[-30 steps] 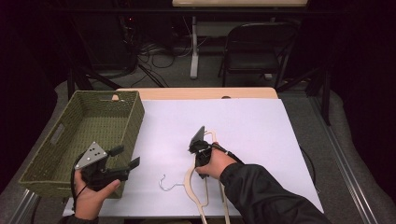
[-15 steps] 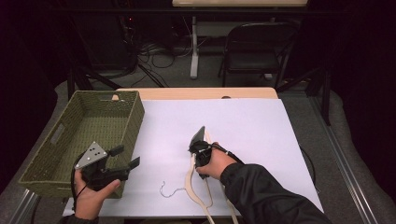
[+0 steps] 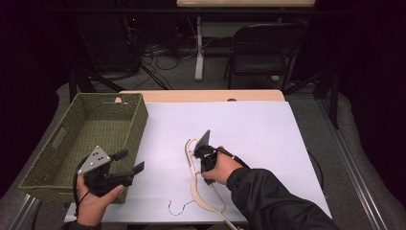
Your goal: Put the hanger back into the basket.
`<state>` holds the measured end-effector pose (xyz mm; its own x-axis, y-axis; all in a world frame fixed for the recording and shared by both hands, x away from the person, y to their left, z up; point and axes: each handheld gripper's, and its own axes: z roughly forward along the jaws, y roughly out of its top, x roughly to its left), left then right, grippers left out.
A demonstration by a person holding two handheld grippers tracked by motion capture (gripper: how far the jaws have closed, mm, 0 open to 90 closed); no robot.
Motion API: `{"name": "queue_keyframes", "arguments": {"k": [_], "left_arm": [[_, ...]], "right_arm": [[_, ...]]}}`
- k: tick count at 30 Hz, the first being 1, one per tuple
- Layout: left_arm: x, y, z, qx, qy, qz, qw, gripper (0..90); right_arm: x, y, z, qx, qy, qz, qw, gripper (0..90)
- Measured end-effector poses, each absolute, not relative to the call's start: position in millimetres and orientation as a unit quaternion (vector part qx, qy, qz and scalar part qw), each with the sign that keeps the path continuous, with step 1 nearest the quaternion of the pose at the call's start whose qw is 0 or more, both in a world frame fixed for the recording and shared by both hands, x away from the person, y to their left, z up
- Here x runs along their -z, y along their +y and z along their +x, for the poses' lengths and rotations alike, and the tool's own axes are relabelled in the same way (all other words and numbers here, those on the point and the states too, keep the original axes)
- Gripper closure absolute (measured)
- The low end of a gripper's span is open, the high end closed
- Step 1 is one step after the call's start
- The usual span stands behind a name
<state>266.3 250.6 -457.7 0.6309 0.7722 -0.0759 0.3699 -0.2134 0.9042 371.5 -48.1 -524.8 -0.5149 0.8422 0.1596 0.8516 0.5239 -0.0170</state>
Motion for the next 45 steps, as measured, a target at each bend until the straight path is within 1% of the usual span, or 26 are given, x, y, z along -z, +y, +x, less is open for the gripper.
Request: {"name": "queue_keyframes", "arguments": {"k": [5, 9, 13, 18, 26, 30, 33, 36, 38, 39, 40, 41, 42, 43, 44, 45], "left_arm": [[457.9, 248.7, 266.1, -0.200, 0.377, 0.755, 0.498, 24.4], [458.5, 247.1, 266.0, -0.200, 0.375, 0.757, 0.497, 24.4], [459.1, 245.7, 266.0, -0.200, 0.374, 0.757, 0.496, 24.4], [459.5, 244.4, 265.8, -0.199, 0.373, 0.759, 0.496, 24.6], [460.4, 241.4, 265.9, -0.196, 0.369, 0.762, 0.495, 24.6], [460.0, 240.7, 265.6, -0.194, 0.370, 0.760, 0.497, 24.6], [458.8, 241.8, 265.6, -0.195, 0.370, 0.759, 0.499, 24.6], [456.8, 244.6, 266.0, -0.196, 0.372, 0.756, 0.502, 24.6], [456.2, 245.5, 266.3, -0.195, 0.376, 0.753, 0.503, 24.7], [456.2, 245.9, 266.5, -0.196, 0.377, 0.752, 0.505, 25.4], [456.3, 246.0, 266.6, -0.196, 0.378, 0.751, 0.505, 26.3], [456.3, 245.9, 266.8, -0.197, 0.380, 0.750, 0.505, 26.5], [456.2, 246.0, 267.0, -0.197, 0.382, 0.749, 0.505, 26.5], [456.1, 246.0, 267.2, -0.196, 0.383, 0.748, 0.505, 26.5], [456.1, 246.0, 267.4, -0.195, 0.383, 0.747, 0.506, 26.5], [456.0, 246.1, 267.6, -0.195, 0.383, 0.747, 0.506, 26.5]], "right_arm": [[522.5, -52.0, 373.2, 0.029, -0.871, -0.484, 0.086, 86.2], [521.1, -54.5, 374.6, 0.023, -0.865, -0.491, 0.104, 86.4], [518.9, -57.7, 375.6, 0.033, -0.868, -0.484, 0.105, 86.4], [505.7, -59.8, 377.4, 0.045, -0.863, -0.489, 0.114, 86.5], [479.4, -64.7, 382.7, 0.096, -0.856, -0.499, 0.100, 86.4], [464.6, -65.7, 385.0, 0.090, -0.855, -0.500, 0.098, 86.4], [459.8, -67.2, 385.6, 0.133, -0.848, -0.507, 0.085, 86.4], [446.1, -73.3, 391.8, 0.108, -0.850, -0.505, 0.105, 86.4], [443.2, -77.9, 394.9, 0.128, -0.842, -0.512, 0.112, 86.4], [444.7, -79.7, 394.9, 0.162, -0.831, -0.522, 0.108, 86.4], [437.5, -83.3, 399.2, 0.125, -0.841, -0.512, 0.119, 86.4], [435.9, -85.8, 400.9, 0.129, -0.841, -0.511, 0.122, 86.3], [443.4, -85.5, 398.5, 0.205, -0.817, -0.528, 0.110, 86.3], [444.7, -86.2, 398.8, 0.228, -0.808, -0.533, 0.108, 86.3], [429.8, -92.3, 406.3, 0.129, -0.841, -0.505, 0.141, 86.4], [425.6, -95.0, 409.6, 0.107, -0.849, -0.495, 0.152, 86.4]]}}
